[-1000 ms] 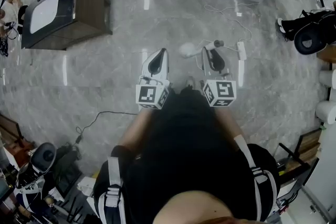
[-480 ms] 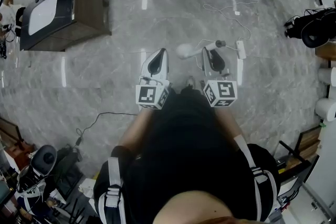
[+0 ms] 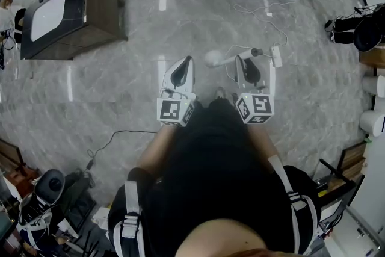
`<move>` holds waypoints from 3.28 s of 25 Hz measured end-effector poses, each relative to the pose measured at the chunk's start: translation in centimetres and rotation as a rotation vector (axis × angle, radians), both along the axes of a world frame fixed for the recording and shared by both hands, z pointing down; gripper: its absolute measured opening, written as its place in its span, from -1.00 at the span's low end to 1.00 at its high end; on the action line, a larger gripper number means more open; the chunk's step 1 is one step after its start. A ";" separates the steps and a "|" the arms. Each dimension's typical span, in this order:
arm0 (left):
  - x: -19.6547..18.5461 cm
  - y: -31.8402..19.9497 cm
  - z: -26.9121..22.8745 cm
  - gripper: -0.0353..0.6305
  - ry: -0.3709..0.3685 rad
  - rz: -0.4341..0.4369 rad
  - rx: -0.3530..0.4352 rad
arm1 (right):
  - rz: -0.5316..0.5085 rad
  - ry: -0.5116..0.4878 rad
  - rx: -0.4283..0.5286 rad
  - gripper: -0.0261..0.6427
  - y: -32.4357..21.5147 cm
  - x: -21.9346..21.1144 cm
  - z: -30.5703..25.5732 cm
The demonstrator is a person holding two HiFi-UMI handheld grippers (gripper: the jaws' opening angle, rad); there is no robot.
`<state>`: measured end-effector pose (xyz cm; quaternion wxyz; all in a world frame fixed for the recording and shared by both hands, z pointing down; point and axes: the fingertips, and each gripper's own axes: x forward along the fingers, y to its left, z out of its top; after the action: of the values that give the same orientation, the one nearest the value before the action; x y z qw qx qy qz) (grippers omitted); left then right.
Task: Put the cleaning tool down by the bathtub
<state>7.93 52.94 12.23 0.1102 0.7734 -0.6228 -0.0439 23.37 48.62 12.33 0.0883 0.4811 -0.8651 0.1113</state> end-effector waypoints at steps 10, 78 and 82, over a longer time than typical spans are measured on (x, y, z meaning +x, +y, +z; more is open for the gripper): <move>-3.6 0.7 0.5 -0.87 0.011 0.003 0.005 | 0.022 0.009 0.007 -0.67 0.6 -3.0 0.5; -7.5 -40.5 2.8 -0.87 -0.022 0.067 -0.032 | 0.099 0.029 -0.041 -0.67 -38.1 -8.1 5.4; -8.9 -43.3 3.8 -0.87 -0.019 0.099 -0.047 | 0.132 0.032 -0.048 -0.67 -40.6 -9.3 6.1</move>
<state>-0.92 9.61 16.04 0.1246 0.8007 -0.5857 -0.0166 14.04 7.98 18.38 0.1063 0.5364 -0.8271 0.1301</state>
